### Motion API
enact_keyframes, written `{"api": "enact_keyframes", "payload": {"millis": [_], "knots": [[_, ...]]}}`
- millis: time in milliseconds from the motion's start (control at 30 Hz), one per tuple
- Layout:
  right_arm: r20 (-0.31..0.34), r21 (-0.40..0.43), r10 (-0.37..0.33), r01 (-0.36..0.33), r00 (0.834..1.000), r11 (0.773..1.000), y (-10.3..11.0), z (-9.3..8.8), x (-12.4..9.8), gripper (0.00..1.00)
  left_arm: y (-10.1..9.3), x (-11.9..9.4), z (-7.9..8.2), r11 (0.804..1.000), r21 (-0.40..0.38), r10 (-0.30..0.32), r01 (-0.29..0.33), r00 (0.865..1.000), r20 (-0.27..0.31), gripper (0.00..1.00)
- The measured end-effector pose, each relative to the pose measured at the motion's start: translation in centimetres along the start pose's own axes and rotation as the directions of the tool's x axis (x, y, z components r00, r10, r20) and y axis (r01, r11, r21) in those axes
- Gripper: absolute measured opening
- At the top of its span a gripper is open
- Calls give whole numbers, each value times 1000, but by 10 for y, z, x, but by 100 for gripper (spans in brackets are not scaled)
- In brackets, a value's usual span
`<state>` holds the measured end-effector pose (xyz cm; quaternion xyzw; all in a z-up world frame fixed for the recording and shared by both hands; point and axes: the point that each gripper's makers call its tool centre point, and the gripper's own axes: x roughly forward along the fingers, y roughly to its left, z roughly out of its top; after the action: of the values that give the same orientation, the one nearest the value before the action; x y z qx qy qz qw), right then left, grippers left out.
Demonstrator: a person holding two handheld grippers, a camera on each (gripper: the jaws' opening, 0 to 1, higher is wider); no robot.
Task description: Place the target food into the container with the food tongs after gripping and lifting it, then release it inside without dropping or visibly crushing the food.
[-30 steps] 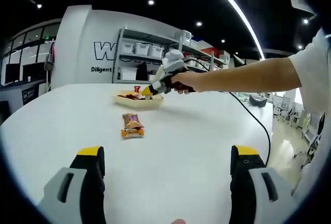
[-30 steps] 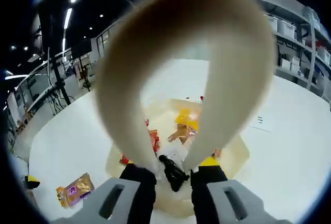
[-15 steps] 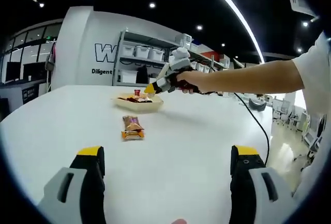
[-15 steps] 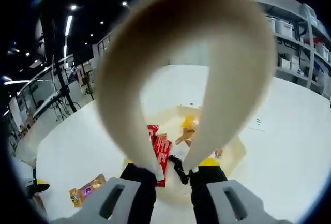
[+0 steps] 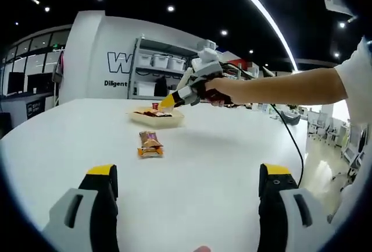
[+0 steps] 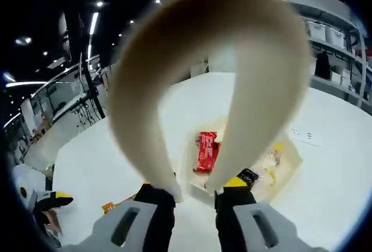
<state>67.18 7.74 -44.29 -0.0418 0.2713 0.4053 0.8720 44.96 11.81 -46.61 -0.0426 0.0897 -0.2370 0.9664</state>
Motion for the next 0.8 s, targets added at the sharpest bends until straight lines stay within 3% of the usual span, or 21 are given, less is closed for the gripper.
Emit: {"api": "enact_keyframes", "payload": {"millis": [167,567,633,667,800], "knots": [[-28,-16,45,-45,999,999,24,-14,10,20,-1,1,-2,1000,11,-1,1,1000,-12,99],[-64,-50,119,-122,991,991,71,-34,25,21,-2,0,-2,999,-43,-29,28,1000,-2,99],[-87,-71,120,-126,989,990,75,-41,27,21,-2,0,-2,999,-43,-29,29,1000,1,99],[-64,-65,127,-131,990,989,76,-38,25,21,-2,-1,-2,999,-40,-30,30,1000,-1,99],[-72,-92,124,-130,990,987,78,-41,19,21,-3,-1,-2,998,-48,-38,38,999,-1,99]]}}
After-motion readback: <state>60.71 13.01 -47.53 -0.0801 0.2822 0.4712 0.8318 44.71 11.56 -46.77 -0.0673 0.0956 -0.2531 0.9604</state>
